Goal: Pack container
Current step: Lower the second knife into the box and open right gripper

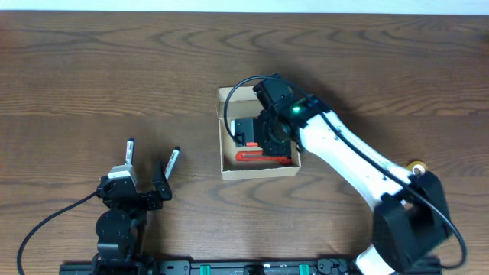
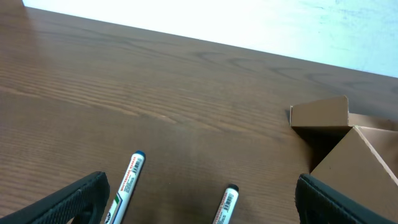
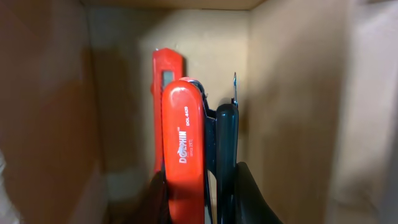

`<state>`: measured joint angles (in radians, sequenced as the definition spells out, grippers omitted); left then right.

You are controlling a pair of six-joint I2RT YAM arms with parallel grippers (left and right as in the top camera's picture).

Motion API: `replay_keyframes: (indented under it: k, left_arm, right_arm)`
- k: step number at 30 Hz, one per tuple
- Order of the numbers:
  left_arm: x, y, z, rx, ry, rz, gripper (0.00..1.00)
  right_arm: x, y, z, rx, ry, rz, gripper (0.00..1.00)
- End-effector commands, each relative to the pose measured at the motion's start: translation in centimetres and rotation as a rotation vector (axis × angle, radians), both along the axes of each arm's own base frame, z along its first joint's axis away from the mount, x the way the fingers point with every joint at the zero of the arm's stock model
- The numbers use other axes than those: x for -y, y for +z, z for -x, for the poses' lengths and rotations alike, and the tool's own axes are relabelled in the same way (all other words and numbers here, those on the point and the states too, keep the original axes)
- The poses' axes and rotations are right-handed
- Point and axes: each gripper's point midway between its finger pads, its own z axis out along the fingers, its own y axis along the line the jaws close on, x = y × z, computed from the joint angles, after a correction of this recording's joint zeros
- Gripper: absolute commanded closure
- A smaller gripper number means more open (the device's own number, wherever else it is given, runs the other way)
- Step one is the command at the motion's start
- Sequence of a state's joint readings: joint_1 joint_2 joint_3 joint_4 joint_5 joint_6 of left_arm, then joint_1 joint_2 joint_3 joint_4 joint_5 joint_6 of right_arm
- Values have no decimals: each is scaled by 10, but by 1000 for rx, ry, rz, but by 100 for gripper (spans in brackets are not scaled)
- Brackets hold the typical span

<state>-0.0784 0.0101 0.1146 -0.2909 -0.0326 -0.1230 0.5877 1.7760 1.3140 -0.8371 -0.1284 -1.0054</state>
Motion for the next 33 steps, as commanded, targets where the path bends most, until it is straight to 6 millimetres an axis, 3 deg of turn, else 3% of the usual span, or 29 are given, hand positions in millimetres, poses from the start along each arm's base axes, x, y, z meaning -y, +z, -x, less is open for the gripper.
replay_keyframes:
  k: [1,4,9,12,13,21,25,29,33]
  left_arm:
    - [0,-12,1,-29,-2,-3,5]
    - [0,-12,1,-29,-2,-3,5]
    - [0,-12,1,-29,-2,-3,5]
    - [0,-12,1,-29,-2,-3,5]
    - [0,-12,1,-29,-2,-3,5]
    - [0,-12,1,-30,-3,-3,5]
    - [0,-12,1,-29,-3,-3,5]
    - [0,-12,1,-29,-2,-3,5]
    - [0,-12,1,-29,-2,-3,5]
  right_arm:
    - [-13,-22,3,-81,36,-29,99]
    - [-12,-41,7,-133,36,-11,99]
    - [-12,-47,8,-145,35,-4,99]
    - [-11,-47,7,-146,33,-3,91]
    - [-11,-47,8,-151,14,-5,77]
    - [-12,-42,6,-150,-15,-13,70]
    - [-14,-23,0,-112,-47,-48,70]
    - [-12,9,-10,-52,-106,-105,68]
    - [1,48,-22,-5,-271,-187,57]
